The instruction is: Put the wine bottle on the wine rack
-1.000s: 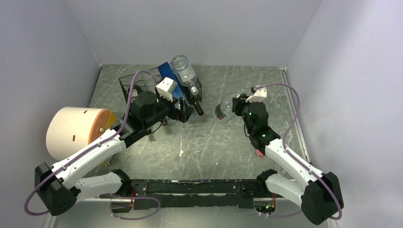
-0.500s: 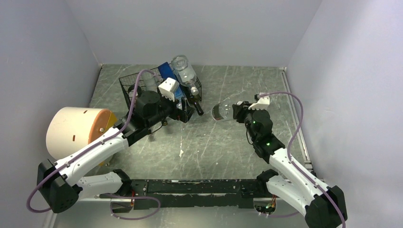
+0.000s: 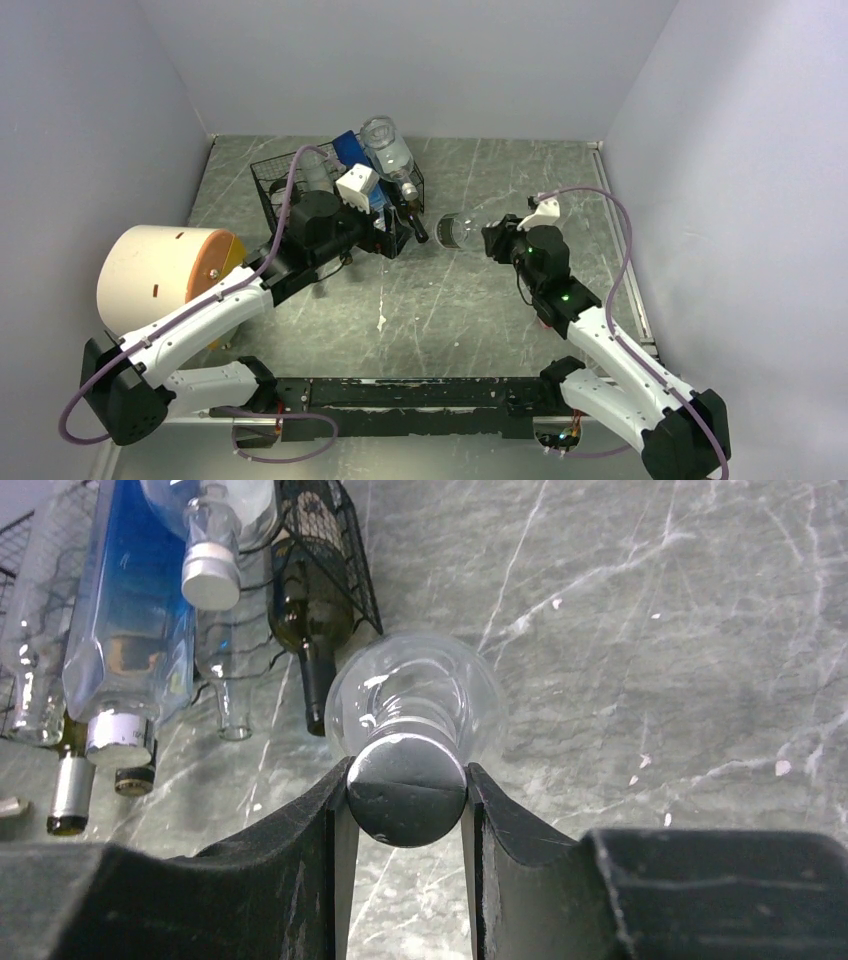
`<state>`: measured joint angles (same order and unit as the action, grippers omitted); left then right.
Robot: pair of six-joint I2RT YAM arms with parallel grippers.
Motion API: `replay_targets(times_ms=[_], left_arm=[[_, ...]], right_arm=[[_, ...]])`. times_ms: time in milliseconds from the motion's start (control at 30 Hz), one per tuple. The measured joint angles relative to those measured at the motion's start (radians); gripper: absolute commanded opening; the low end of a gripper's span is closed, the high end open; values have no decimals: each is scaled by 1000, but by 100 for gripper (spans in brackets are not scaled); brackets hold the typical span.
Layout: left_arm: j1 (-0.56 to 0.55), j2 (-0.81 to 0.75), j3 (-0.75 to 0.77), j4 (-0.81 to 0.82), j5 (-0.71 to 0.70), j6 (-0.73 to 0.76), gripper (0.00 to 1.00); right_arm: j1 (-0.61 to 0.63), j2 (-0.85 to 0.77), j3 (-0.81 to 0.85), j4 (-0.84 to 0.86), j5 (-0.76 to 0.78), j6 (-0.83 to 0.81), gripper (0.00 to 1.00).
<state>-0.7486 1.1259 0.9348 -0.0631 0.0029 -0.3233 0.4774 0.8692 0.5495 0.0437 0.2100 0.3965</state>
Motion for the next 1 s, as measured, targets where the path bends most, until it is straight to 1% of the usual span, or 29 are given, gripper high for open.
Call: replay_targets(times_ms=[233,533,733,933,1000], left_arm=[[0,4,0,0,0,-5,99],[0,4,0,0,0,-6,99],[0,1,0,-1,0,-6,99],[0,-6,0,-1,0,-6,99],[0,-6,0,-1,0,-6,99]], right_arm=[[4,53,39,-94,-61,6,0],[11,156,39,-244,-123,11,0],[11,194,37,-261,-152,11,0],[11,288,35,-270,-179,11,0],[11,327,35,-275,-191,10,6]])
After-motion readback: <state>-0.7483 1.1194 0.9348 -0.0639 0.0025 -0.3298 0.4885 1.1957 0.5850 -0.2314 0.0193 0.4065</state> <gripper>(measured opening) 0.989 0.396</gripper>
